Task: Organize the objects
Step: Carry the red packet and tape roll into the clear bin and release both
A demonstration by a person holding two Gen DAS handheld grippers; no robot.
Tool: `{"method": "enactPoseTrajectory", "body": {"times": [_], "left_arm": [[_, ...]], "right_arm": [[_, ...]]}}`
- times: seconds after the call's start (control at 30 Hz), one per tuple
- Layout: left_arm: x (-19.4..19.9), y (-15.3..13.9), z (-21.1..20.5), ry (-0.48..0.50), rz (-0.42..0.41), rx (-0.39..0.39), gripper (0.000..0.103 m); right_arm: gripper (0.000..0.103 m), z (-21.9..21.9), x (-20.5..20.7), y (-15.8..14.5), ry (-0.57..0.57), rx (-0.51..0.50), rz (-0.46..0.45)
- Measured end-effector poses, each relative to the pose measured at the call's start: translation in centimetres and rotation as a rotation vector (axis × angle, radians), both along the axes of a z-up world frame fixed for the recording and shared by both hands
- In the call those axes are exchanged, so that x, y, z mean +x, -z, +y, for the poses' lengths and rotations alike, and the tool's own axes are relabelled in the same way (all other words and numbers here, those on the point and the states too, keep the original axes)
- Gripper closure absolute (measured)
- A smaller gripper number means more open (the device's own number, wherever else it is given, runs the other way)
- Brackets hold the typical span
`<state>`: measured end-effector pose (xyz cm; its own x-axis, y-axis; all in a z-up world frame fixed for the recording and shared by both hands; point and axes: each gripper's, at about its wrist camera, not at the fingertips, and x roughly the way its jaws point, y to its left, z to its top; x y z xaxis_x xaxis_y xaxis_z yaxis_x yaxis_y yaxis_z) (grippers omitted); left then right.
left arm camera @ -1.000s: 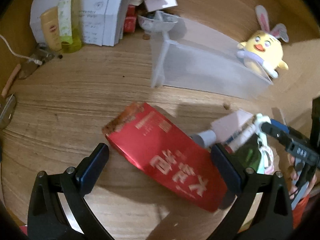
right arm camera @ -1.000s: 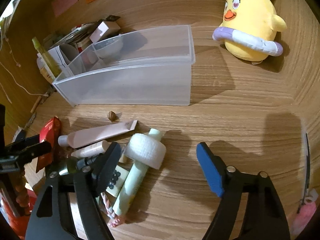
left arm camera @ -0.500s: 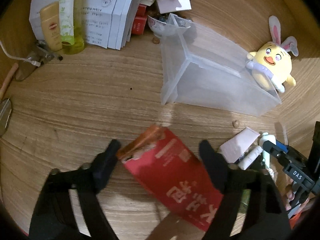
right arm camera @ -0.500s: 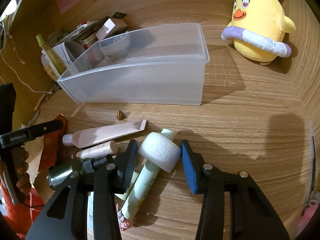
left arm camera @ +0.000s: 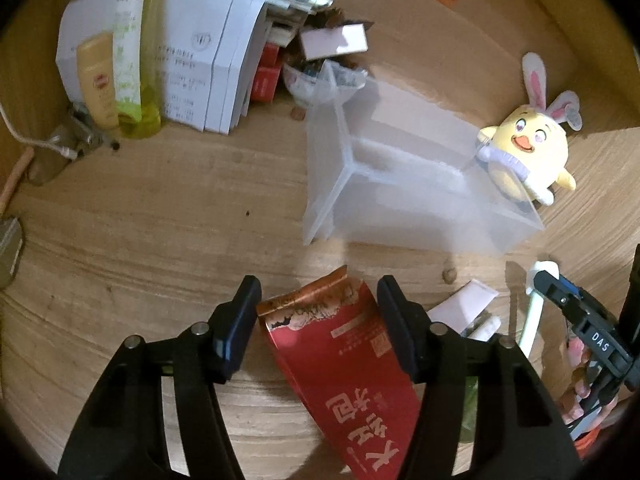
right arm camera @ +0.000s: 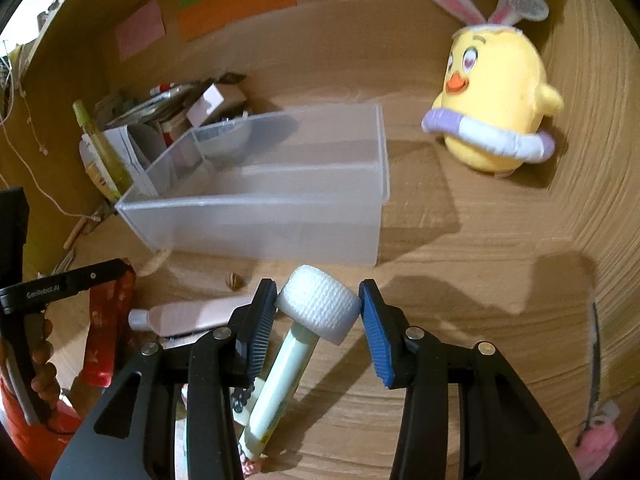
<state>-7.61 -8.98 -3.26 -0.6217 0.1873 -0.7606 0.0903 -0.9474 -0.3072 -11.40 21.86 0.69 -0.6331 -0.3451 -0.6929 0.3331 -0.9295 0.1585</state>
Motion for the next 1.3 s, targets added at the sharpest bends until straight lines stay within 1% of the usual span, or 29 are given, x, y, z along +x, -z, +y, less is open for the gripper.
{"method": "enactPoseTrajectory", "body": {"times": [0.27, 0.73, 0.97, 1.3], "left_arm": [[0.8, -3.0, 0.1, -0.011, 0.088, -0.012, 0.044], [1.6, -8.0, 1.2, -0.003, 0.225, -0.033, 0.045], [1.5, -11.0, 2.2, 0.02, 0.303, -0.049, 0.045], [0.1, -14.3, 3.5, 0.039, 0.37, -0.067, 0.045]], "right_arm": [[0.064, -0.2, 0.4, -2.5, -0.008, -0.018, 0.073], [0.064, -1.1, 0.3, -5.3, -0.028, -0.04, 0.154], [0.064, -1.3, -0.3, -6.2, -0.031, -0.051, 0.174], [0.064, -2.0, -1.9, -6.7, -0.038, -0.037, 0.191]]}}
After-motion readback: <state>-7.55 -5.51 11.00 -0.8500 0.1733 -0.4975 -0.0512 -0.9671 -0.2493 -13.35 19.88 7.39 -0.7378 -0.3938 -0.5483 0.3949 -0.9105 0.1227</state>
